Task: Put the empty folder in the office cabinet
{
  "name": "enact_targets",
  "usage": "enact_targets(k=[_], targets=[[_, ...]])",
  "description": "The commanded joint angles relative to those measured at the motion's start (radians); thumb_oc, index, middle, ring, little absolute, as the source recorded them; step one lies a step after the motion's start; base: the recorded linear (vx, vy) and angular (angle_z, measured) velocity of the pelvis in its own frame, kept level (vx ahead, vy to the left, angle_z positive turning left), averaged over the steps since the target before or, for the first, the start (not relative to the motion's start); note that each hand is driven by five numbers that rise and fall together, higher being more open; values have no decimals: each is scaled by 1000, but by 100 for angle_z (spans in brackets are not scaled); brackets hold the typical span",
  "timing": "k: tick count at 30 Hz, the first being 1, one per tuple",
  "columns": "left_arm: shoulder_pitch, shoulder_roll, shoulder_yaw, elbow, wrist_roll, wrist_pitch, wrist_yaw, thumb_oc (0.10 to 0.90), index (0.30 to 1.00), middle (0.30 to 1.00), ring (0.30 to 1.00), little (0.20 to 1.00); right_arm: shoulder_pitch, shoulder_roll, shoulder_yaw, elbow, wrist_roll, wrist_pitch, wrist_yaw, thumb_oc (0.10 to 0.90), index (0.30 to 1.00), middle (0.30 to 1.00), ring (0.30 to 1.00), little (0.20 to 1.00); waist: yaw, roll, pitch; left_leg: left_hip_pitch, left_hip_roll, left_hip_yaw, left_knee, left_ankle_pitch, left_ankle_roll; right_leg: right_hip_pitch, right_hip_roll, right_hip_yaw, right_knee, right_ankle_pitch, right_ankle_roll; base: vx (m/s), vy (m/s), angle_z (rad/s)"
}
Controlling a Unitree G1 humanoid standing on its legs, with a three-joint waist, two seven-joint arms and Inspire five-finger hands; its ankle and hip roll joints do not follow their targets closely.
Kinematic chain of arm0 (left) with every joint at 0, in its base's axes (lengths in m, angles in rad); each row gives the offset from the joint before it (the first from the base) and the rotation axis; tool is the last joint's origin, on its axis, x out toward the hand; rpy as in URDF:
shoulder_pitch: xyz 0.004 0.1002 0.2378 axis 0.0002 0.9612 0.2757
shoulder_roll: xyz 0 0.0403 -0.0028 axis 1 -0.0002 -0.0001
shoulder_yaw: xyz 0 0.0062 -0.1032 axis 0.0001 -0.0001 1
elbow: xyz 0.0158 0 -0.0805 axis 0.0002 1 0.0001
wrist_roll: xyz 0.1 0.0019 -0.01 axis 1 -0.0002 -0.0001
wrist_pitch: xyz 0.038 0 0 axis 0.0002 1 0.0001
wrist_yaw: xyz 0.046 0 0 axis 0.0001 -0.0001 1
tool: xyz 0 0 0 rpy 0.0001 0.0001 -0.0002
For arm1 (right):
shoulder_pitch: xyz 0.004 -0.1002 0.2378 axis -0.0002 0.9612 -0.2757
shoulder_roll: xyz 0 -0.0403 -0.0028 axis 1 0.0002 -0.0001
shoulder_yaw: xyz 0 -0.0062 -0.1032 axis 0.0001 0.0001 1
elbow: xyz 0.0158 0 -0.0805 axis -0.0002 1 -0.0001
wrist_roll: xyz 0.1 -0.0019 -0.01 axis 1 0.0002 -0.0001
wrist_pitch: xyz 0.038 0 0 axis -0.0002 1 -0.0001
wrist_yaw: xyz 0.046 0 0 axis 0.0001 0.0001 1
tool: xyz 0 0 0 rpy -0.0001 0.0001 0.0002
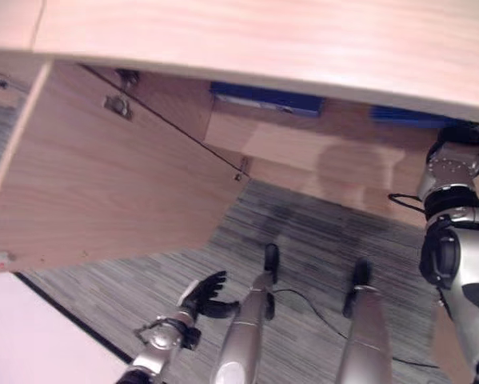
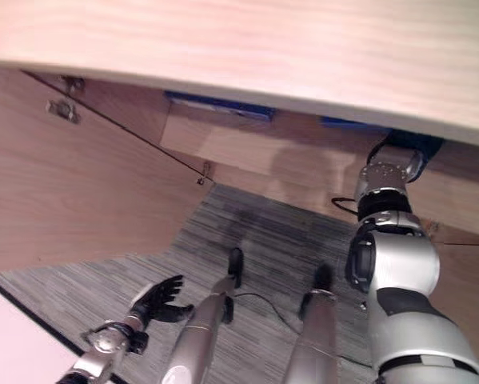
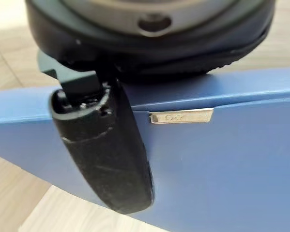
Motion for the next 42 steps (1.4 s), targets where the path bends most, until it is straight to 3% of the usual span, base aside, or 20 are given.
enact_targets(k=[1,4,10,11,12,13,16,21,22,24,25,27,29,31,42], targets=[[1,57,19,59,-5,-5,32,800,900,900,900,900,8,-205,-10,-20,-23,-37,25,400,300,300,300,300,-5,19,5,45,-8,3,79,-156,13,109,8,-10,29,-105,46,-26,-125,-8],[2,85,34,56,-12,-8,47,800,900,900,900,900,-5,-207,-3,-23,-19,-44,23,400,300,300,300,300,-15,-1,0,-48,15,-21,217,-212,17,38,20,-17,123,-153,37,2,-79,24],[22,114,41,36,-2,-13,51,800,900,900,900,900,-12,-207,9,-24,-21,-41,17,416,324,324,324,324,-16,-16,-10,-128,40,-39,349,-273,21,-31,39,-26,203,-195,25,4,-45,-3],[25,117,43,33,-1,-13,53,800,900,900,900,900,-14,-206,13,-24,-23,-40,13,461,392,392,392,392,-14,-17,-11,-133,42,-40,356,-276,21,-35,40,-29,207,-198,24,4,-9,-13],[30,118,46,36,1,-12,55,800,900,900,900,900,-16,-204,14,-24,-26,-41,9,587,580,580,580,580,-13,-19,-16,-139,44,-41,364,-280,22,-41,44,-31,214,-203,23,0,-4,-7],[32,118,47,39,3,-10,56,800,900,900,900,900,-15,-202,15,-23,-28,-39,7,800,900,900,900,900,-13,-21,-19,-145,44,-43,372,-284,23,-45,45,-32,219,-205,22,2,-7,-5],[34,122,49,48,10,-9,59,800,900,900,900,900,-20,-207,14,-1,-33,-28,-6,800,900,900,900,900,-11,-26,-29,-152,43,-46,375,-287,22,-50,46,-35,222,-207,20,0,-2,-1],[39,130,43,49,10,-9,79,800,900,900,900,900,-86,-226,64,111,-91,44,-98,800,900,900,900,900,-9,-37,-43,-141,50,-45,347,-281,17,-42,53,-42,203,-203,13,0,0,0],[36,136,31,54,22,-1,85,800,900,900,900,900,-104,-227,86,175,-113,94,-145,800,900,900,900,900,-9,-45,-51,-134,51,-44,333,-278,14,-33,54,-44,194,-203,12,0,0,0],[33,135,26,53,26,-1,89,800,900,900,900,900,-124,-226,108,206,-134,125,-164,800,900,900,900,900,-8,-47,-52,-128,52,-41,321,-275,14,-27,56,-45,186,-201,11,0,0,0],[39,127,22,60,36,7,101,800,900,900,900,900,-140,-211,126,251,-178,181,-201,800,900,900,900,900,-11,-50,-55,-113,53,-37,298,-270,12,-9,60,-45,163,-195,8,-18,0,-4],[39,121,23,69,40,7,110,800,900,900,900,900,-142,-207,135,276,-193,208,-218,800,900,900,900,900,-13,-52,-56,-105,53,-37,287,-266,11,0,61,-46,153,-193,6,-11,-11,-6],[40,102,18,106,55,16,114,800,900,900,900,900,-156,-200,171,354,-260,306,-234,800,900,900,900,900,-12,-59,-70,-74,51,-34,252,-260,7,32,64,-51,127,-189,3,9,-32,-3],[32,83,24,144,58,24,116,800,900,900,900,900,-145,-201,177,400,-289,338,-253,800,900,900,900,900,-11,-61,-77,-41,48,-34,223,-254,3,62,67,-54,106,-187,0,24,-51,-1],[-4,19,23,280,56,10,151,800,900,900,900,900,-173,-119,155,371,-251,294,-300,800,900,900,900,900,1,-57,-71,69,38,-26,122,-220,-6,172,63,-56,25,-164,4,2,-12,0]])
